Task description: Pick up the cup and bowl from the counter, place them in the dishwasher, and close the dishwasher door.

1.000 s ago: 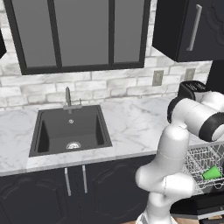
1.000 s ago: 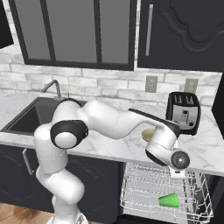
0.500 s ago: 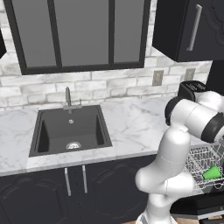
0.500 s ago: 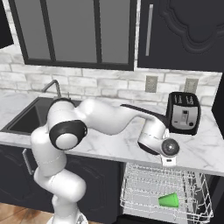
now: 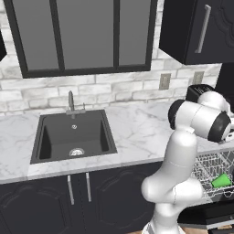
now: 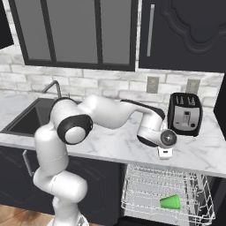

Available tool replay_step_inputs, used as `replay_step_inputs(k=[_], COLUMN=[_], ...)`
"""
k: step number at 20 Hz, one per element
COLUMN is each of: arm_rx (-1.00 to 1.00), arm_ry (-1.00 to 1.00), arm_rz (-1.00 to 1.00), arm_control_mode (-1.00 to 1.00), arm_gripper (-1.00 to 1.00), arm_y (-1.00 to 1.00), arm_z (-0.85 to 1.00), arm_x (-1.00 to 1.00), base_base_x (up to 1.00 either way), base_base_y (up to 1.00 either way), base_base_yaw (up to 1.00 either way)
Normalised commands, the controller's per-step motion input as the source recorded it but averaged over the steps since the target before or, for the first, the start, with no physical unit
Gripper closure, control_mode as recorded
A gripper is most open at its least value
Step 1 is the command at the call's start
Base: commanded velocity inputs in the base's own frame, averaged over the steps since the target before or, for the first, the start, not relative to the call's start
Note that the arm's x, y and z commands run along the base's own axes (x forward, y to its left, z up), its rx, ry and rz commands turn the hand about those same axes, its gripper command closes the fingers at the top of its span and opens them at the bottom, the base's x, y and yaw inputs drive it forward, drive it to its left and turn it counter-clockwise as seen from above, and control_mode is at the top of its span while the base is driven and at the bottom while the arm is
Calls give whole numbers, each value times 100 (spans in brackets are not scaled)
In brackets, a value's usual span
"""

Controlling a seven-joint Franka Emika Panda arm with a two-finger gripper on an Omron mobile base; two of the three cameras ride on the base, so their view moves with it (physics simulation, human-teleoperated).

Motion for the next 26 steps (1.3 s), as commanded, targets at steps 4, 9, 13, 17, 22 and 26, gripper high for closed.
replay_step_inputs(k=[4, 9, 13, 17, 22, 26], arm_rx=[11, 11, 10, 7, 4, 3], arm_ry=[0, 0, 0, 0, 0, 0], arm_rz=[3, 3, 3, 3, 3, 2], arm_control_mode=[-100, -100, -100, -100, -100, -100], arm_gripper=[-100, -100, -100, -100, -100, -100], arm_y=[11, 9, 9, 9, 7, 9], arm_z=[-9, -20, -22, -12, -11, -22], arm_x=[23, 18, 24, 33, 40, 41], base_base_x=[0, 0, 0, 0, 0, 0], base_base_y=[0, 0, 0, 0, 0, 0], base_base_yaw=[0, 0, 0, 0, 0, 0])
